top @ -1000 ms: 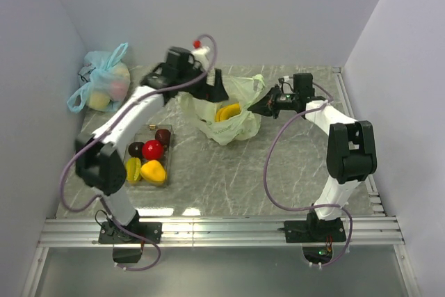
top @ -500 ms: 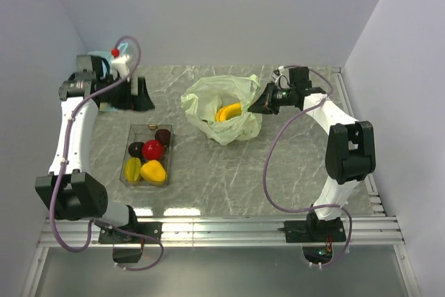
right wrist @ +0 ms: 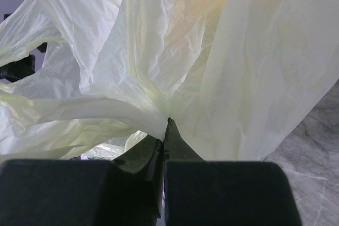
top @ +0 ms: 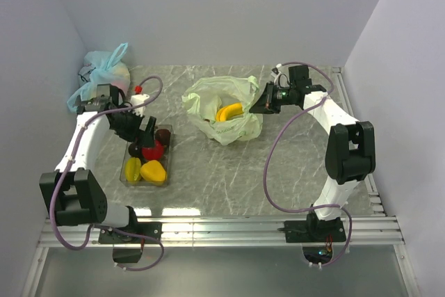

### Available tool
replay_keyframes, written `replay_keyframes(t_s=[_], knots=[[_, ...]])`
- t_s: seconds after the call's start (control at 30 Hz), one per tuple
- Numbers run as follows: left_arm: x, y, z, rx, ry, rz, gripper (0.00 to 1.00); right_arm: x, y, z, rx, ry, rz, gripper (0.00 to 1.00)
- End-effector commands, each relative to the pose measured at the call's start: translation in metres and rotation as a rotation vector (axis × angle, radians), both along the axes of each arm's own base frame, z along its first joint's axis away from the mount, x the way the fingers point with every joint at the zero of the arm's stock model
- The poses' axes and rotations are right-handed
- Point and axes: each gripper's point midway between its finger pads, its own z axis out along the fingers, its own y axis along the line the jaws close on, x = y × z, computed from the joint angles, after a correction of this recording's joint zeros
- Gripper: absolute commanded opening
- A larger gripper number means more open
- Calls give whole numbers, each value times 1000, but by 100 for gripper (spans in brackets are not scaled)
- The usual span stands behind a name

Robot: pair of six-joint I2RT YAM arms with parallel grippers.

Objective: Place the fake fruits into the plastic bag and tie a complex knot

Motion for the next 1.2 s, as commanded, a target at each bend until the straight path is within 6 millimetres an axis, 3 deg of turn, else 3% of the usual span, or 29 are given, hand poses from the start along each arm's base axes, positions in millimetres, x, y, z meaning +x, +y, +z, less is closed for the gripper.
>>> replay_keyframes(t_s=[0.0, 0.2, 0.4, 0.9, 1.03, 1.17], knots=[[22, -7, -2, 48, -93, -86, 99, 3, 2, 13, -17, -62, 19, 0], [21, -11, -37, 147, -67, -229, 99, 1, 3, 15, -19, -64, 24, 0], [27, -5, -56, 186, -28, -258, 99, 2, 3, 18, -19, -78, 22, 0], [14, -6, -77, 187, 67, -318, 95, 1, 3, 9, -29, -45, 32, 0], [12, -14, -66, 148, 74, -322, 80, 2, 2, 7, -37, -42, 38, 0], [5, -21, -42, 107, 71, -326, 59, 1, 3, 5, -31, -30, 44, 0]])
